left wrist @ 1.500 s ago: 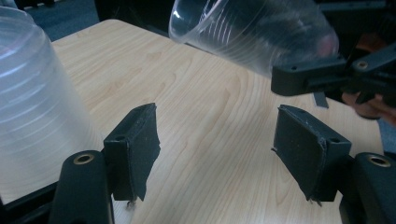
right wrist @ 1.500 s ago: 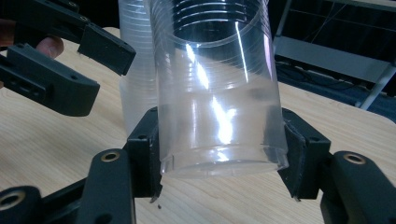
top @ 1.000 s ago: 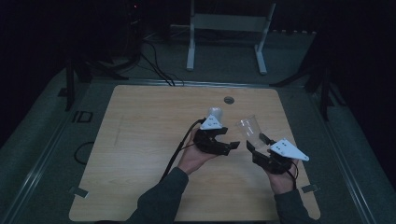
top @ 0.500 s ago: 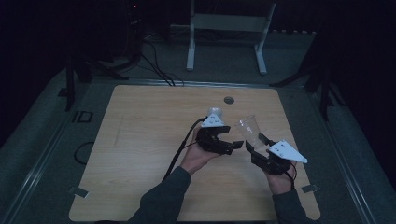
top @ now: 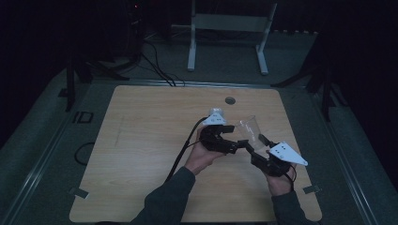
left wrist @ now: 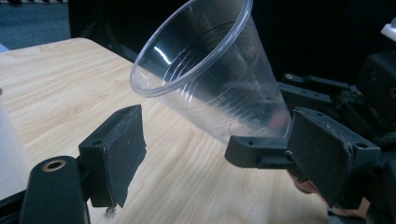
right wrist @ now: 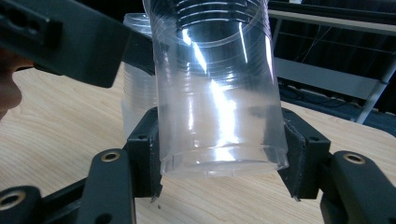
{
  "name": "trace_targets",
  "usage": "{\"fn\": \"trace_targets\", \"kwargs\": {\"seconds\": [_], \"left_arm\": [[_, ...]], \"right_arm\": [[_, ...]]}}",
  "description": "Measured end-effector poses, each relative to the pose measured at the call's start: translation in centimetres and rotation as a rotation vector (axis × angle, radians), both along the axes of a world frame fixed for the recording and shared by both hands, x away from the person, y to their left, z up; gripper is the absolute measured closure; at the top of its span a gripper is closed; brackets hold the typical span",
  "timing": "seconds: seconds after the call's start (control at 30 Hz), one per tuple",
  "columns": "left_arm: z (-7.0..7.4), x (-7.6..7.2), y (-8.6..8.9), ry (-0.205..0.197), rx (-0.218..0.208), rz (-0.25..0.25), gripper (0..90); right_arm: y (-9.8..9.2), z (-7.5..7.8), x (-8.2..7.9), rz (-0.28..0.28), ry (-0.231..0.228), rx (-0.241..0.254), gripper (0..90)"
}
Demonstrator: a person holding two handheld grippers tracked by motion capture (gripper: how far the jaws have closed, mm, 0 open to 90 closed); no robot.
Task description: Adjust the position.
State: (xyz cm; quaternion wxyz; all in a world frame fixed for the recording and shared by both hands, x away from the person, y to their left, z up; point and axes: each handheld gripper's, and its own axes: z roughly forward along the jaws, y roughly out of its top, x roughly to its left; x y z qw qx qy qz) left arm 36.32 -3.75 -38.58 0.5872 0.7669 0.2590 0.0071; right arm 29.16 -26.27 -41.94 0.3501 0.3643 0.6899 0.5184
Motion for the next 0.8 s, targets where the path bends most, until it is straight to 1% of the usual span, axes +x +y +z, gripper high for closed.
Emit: {"fn": "trace_targets", "kwargs": {"seconds": [0.2, 0.33, 0.47, 0.6, 0.63, 0.67, 0.7, 0.73, 0.8], "left_arm": [[-0.17, 0.13, -0.3, 0.024, -0.02, 0.0, 18.2], [-0.29, 0.34, -0.4, 0.051, -0.056, -0.005, 17.5], [-0.35, 0.44, -0.57, 0.062, -0.062, -0.007, 17.2], [-0.52, 0.69, -0.69, 0.085, -0.08, -0.008, 16.2], [-0.52, 0.69, -0.69, 0.085, -0.08, -0.008, 15.9], [-0.64, 0.79, -0.78, 0.101, -0.091, -0.009, 15.8], [-0.67, 0.81, -0.83, 0.109, -0.099, -0.01, 15.7], [-0.67, 0.79, -0.9, 0.113, -0.107, -0.012, 15.7], [-0.61, 0.72, -0.98, 0.104, -0.109, 0.003, 15.2]], "right_arm": [[0.26, 0.01, -0.04, 0.002, -0.008, 0.006, 41.3], [0.46, -0.11, -0.12, 0.005, -0.011, 0.008, 41.3], [0.5, -0.15, -0.17, 0.006, -0.016, 0.011, 41.3], [0.52, -0.13, -0.21, 0.008, -0.02, 0.015, 41.3], [0.52, -0.13, -0.21, 0.008, -0.02, 0.015, 41.3], [0.63, -0.2, -0.25, 0.011, -0.02, 0.013, 41.3], [0.71, -0.26, -0.26, 0.012, -0.021, 0.013, 41.2], [0.76, -0.31, -0.26, 0.015, -0.022, 0.011, 41.3], [0.86, -0.39, -0.29, 0.017, -0.025, 0.013, 41.3]]}}
